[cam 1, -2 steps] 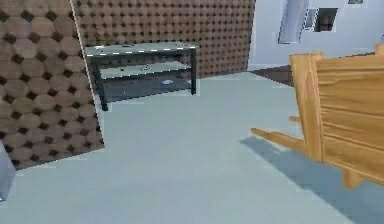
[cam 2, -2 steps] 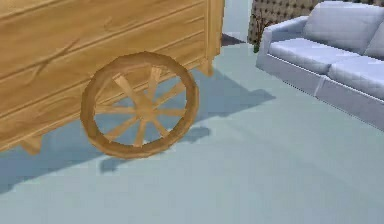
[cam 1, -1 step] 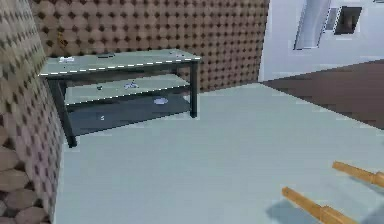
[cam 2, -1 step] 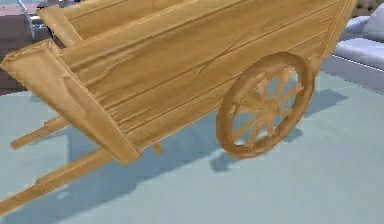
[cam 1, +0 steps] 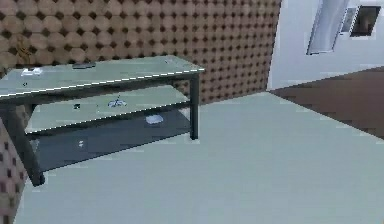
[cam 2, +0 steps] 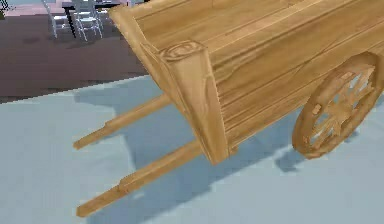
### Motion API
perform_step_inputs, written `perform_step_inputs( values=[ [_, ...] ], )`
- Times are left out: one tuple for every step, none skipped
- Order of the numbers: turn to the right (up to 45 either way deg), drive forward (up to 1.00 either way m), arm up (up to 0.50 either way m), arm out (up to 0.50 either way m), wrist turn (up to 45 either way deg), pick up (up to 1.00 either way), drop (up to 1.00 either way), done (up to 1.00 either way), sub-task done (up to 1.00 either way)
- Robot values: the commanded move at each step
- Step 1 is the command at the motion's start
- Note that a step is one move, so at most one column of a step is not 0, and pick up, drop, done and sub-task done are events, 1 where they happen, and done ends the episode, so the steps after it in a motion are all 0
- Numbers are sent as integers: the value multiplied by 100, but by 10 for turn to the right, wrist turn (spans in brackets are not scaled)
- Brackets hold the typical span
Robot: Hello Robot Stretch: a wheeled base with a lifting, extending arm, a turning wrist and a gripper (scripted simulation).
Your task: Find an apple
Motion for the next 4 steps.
perform_step_inputs(
  values=[
    [60,0,0,0,0,0,0,0,0],
    [0,100,0,0,0,0,0,0,0],
    [90,0,0,0,0,0,0,0,0],
    [0,30,0,0,0,0,0,0,0]
  ],
)
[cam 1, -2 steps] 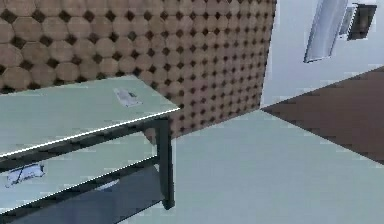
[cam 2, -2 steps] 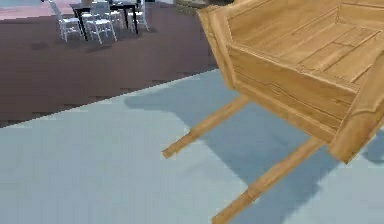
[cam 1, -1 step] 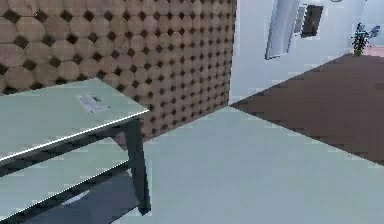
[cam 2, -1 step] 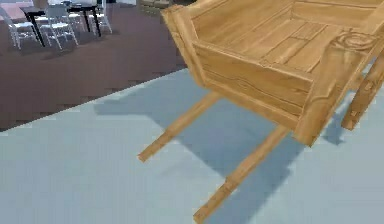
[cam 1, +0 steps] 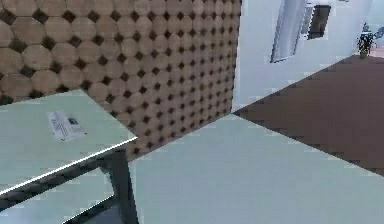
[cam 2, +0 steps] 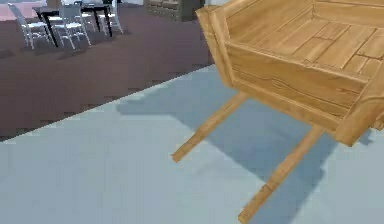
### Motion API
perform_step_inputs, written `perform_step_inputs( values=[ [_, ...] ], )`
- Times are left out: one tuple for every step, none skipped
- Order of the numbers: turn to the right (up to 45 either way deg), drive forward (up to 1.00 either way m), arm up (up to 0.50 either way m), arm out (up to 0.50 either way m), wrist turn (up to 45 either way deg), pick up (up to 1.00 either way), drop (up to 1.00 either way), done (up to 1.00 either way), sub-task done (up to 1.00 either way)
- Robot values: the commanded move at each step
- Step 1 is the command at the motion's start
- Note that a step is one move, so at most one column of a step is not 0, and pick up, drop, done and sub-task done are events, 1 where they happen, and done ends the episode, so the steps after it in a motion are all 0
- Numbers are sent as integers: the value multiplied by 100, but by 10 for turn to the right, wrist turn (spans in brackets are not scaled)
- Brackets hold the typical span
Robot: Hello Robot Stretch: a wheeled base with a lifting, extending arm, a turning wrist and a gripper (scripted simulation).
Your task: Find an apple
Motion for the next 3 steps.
perform_step_inputs(
  values=[
    [450,0,0,0,0,0,0,0,0],
    [0,100,0,0,0,0,0,0,0],
    [0,100,0,0,0,0,0,0,0]
  ],
)
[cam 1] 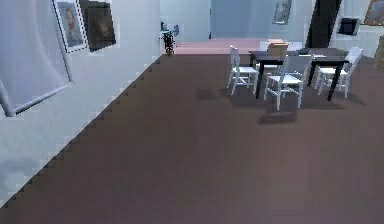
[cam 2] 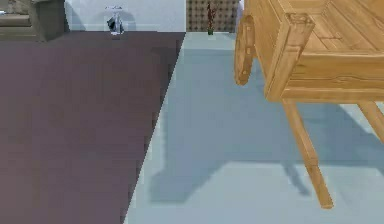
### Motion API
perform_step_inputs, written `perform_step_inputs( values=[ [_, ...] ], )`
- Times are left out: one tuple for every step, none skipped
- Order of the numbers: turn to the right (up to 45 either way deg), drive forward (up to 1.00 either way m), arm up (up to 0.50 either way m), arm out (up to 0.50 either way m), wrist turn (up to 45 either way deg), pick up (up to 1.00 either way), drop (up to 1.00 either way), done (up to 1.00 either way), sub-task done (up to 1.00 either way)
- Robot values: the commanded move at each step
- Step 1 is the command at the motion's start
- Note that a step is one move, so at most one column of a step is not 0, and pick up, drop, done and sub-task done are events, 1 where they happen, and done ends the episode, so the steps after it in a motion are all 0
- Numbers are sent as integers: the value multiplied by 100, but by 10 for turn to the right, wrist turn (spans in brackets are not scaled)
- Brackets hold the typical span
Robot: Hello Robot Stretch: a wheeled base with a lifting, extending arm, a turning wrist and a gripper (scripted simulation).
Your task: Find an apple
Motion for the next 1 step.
perform_step_inputs(
  values=[
    [0,100,0,0,0,0,0,0,0]
  ],
)
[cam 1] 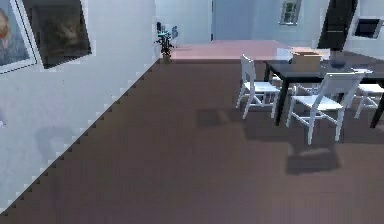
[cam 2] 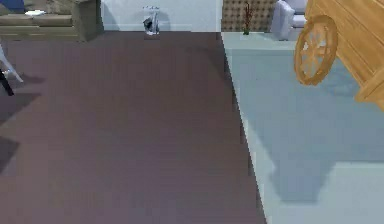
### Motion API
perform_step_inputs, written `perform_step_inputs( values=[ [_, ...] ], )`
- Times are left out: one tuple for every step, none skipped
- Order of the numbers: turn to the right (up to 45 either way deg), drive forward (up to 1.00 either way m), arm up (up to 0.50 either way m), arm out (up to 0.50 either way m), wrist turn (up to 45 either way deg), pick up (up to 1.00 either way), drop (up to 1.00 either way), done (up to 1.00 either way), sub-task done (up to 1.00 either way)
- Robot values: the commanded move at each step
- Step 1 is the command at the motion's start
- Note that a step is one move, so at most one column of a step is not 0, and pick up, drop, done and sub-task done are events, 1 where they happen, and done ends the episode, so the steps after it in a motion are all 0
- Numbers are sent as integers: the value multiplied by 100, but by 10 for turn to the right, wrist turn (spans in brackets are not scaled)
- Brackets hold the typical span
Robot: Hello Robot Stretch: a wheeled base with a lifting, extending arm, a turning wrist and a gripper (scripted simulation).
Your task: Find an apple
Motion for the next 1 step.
perform_step_inputs(
  values=[
    [0,100,0,0,0,0,0,0,0]
  ],
)
